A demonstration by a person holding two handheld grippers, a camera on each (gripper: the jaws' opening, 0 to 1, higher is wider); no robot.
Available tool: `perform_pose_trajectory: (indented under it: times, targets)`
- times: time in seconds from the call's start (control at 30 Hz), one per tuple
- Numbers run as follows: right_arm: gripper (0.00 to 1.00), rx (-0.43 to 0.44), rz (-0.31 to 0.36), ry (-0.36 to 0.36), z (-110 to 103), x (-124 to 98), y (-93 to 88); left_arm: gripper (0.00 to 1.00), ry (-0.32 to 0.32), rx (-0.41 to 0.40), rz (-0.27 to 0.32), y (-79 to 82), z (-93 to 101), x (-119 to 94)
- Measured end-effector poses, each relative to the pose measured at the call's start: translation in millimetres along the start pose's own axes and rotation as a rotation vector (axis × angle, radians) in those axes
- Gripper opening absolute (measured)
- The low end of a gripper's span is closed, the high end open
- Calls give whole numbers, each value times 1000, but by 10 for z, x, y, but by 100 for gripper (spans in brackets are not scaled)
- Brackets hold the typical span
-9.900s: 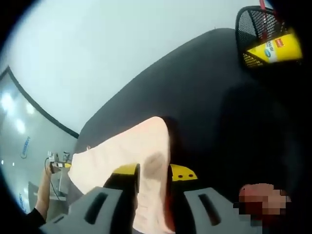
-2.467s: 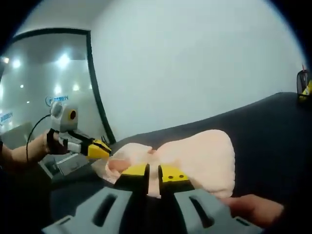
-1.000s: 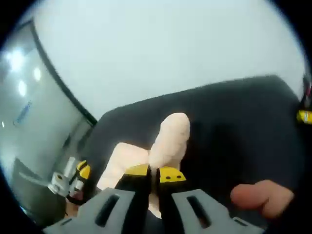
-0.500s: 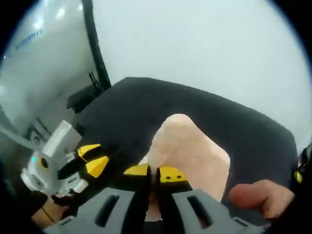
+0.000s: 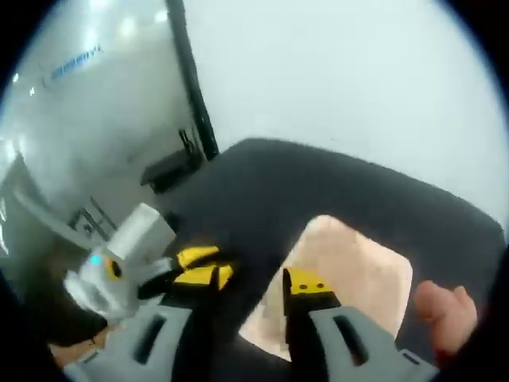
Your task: Fold the towel on the table until its edges align and the towel forms a compact rectangular stack.
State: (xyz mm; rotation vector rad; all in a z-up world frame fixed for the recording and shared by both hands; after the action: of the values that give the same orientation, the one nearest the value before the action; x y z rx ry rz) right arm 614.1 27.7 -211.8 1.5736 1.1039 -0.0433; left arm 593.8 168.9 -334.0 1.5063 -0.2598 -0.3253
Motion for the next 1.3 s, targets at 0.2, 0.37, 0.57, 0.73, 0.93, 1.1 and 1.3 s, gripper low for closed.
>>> perform_pose_trajectory:
  times: [0.2, 0.37, 0.57, 0.73, 0.93, 1.1, 1.3]
  targets:
    - [16, -189, 103, -79, 553, -115, -100, 21, -1, -14, -11, -34, -28, 26]
    - [10, -243, 66, -83, 690, 93, -558, 21, -3, -19, -17, -35, 10, -10]
    - [19, -393, 24, -38, 436, 296, -726, 21, -8, 1, -38, -60, 28, -13]
    - [31, -240, 188, 166, 577, -152, -493, 22, -179, 152, -53, 158, 238, -64]
    - [36, -407, 268, 432, 1240, -416, -363, 47, -648, 407, 101, 960, 679, 166]
    - [69, -369, 234, 608, 1362, -321, -222, 50, -802, 550, -76, 756, 840, 739]
    - [73, -368, 34, 551, 1613, 156, -443, 47, -821, 455, -190, 398, 729, 914]
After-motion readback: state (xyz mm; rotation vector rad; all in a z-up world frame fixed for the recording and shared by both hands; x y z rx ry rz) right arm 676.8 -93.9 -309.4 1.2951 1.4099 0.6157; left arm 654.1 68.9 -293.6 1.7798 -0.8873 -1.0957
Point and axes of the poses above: the point that each gripper's makers call its tool centre point, and the gripper's own axes: x roughly forward along the fingers, z roughly to its right, y roughly out of its top, the point moved 8 cm from there along -x, roughly backward along the fingers, and after that the axes turned 8 degrees about x, right-handed, at the moved point
